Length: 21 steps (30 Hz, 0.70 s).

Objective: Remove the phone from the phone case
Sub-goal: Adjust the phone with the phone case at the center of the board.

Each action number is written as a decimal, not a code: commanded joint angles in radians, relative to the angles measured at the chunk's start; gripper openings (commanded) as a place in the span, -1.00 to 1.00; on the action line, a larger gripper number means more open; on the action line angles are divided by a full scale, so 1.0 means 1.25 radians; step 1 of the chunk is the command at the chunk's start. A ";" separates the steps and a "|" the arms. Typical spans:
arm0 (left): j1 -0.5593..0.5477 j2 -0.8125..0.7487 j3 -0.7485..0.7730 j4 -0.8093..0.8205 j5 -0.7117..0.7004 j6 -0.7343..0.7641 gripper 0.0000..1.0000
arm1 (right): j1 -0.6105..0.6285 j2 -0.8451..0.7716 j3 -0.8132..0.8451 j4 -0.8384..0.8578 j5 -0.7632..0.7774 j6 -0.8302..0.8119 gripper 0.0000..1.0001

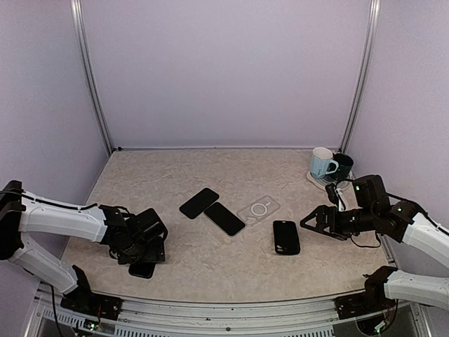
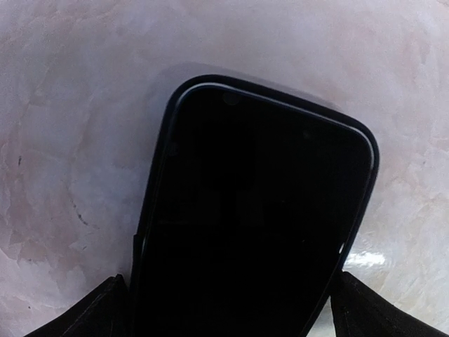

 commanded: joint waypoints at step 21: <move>-0.099 0.123 0.021 0.098 0.028 -0.019 0.51 | -0.005 0.001 -0.016 0.026 -0.025 -0.012 0.97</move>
